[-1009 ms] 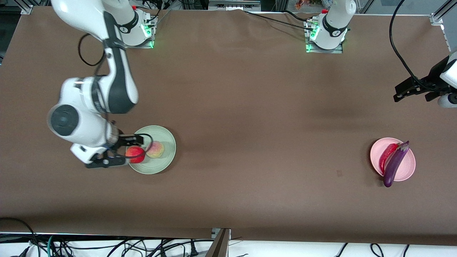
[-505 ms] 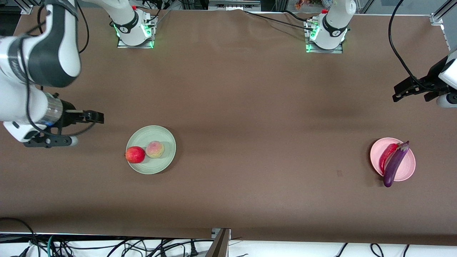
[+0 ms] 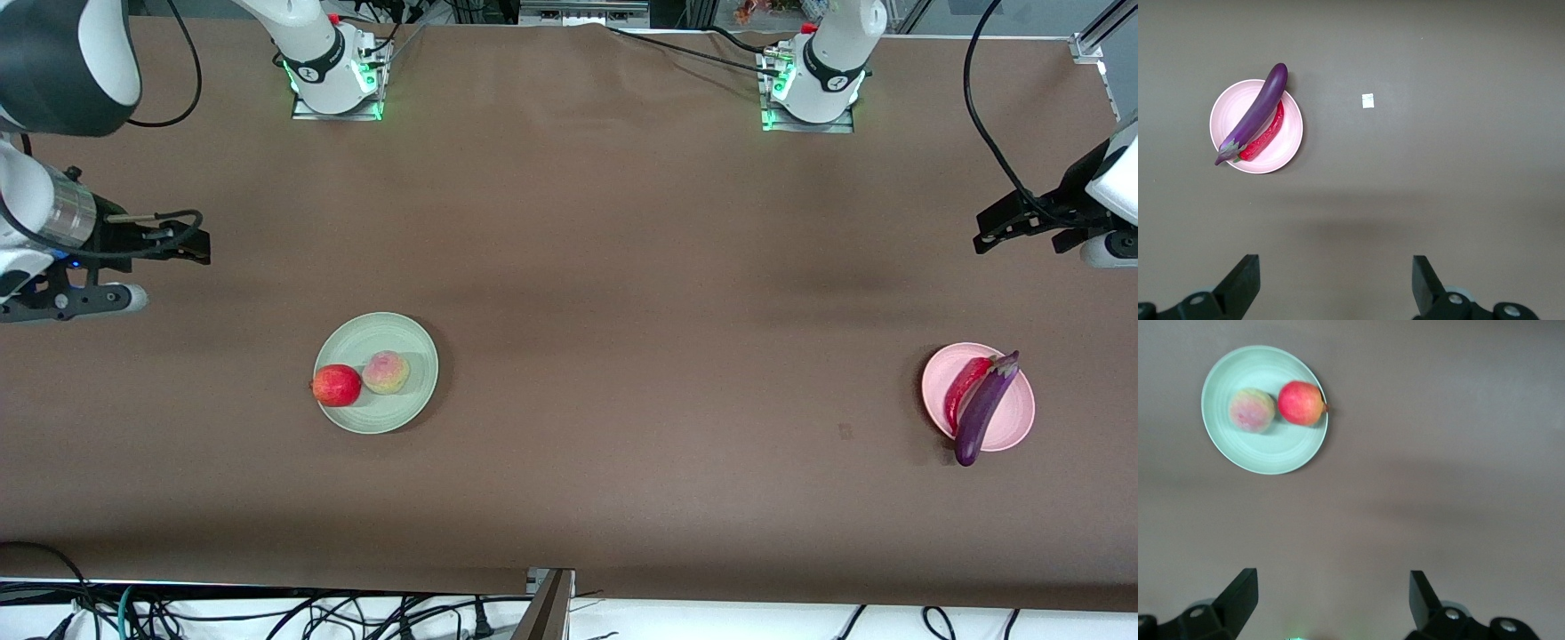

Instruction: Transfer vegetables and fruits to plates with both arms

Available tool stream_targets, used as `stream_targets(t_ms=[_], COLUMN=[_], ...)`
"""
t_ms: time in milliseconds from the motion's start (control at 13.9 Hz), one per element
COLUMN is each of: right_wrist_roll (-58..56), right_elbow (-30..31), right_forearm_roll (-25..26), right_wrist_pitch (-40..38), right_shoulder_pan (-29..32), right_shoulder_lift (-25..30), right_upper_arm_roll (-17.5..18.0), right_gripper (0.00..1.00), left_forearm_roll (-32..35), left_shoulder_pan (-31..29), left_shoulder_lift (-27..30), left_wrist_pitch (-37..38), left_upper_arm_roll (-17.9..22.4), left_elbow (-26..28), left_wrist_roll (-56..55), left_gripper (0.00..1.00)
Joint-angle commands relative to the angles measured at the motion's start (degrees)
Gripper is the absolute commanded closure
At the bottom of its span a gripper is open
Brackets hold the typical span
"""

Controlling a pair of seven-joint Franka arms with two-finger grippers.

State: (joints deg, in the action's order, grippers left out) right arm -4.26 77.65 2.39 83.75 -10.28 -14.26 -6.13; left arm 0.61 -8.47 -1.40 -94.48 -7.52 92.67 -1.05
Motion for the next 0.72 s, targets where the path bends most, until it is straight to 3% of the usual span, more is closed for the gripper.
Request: stream_targets(t_ms=[0,144,216,361,649], right_wrist_roll=[-0.23,-0.23,0.21,1.52,1.88], right_elbow=[6.52,13.03,14.01,14.90,14.29], right_forearm_roll=[0.34,-2.30,-2.05,-1.95,-1.87], right_wrist_pitch=[3.43,5.98,5.64,5.37,4.67], right_shoulder_pan=[4.20,5.89,6.24,8.52,8.88], right_shoulder_lift=[6.33,10.03,10.83,11.28,10.31], right_upper_arm_roll=[2.17,2.87,5.05,7.79,8.15], right_gripper=[0.00,0.00,0.00,0.00,0.00], left_forearm_roll=[0.80,0.80,0.80,0.80,0.80], left_shoulder_pan=[-0.23,-0.14,-0.14,-0.14,-0.49], left_shoulder_lift=[-1.06,-1.23,-1.15,-1.15,-1.32], left_wrist_pitch=[1.06,1.06,1.14,1.23,1.23], left_upper_arm_roll=[-0.13,-0.13,-0.13,-0.13,-0.13], left_elbow=[-1.71,-1.79,-1.71,-1.70,-1.53], left_wrist_roll=[-0.62,-0.62,-0.62,-0.70,-0.70], left_gripper=[0.00,0.00,0.00,0.00,0.00])
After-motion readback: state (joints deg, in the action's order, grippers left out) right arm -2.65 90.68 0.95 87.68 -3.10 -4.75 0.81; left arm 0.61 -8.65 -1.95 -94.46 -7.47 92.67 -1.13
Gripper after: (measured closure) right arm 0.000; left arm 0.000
